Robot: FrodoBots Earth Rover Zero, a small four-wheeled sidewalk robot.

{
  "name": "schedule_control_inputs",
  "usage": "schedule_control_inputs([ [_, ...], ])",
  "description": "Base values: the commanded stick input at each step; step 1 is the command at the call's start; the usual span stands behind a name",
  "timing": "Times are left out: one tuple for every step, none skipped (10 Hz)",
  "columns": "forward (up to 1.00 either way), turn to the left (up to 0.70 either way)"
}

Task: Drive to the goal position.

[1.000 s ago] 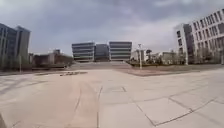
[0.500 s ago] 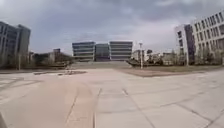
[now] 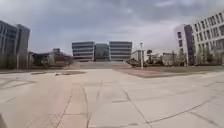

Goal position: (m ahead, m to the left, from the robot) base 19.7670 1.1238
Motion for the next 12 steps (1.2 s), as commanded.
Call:
schedule_control_inputs([
  [0.7, 0.0],
  [0.7, 0.0],
  [0.7, 0.0],
  [0.7, 0.0],
  [0.7, 0.0],
  [0.7, 0.0],
  [0.7, 0.0],
  [0.7, 0.0],
  [0.7, 0.0],
  [0.7, 0.0],
  [0.7, 0.0],
  [0.7, 0.0],
])
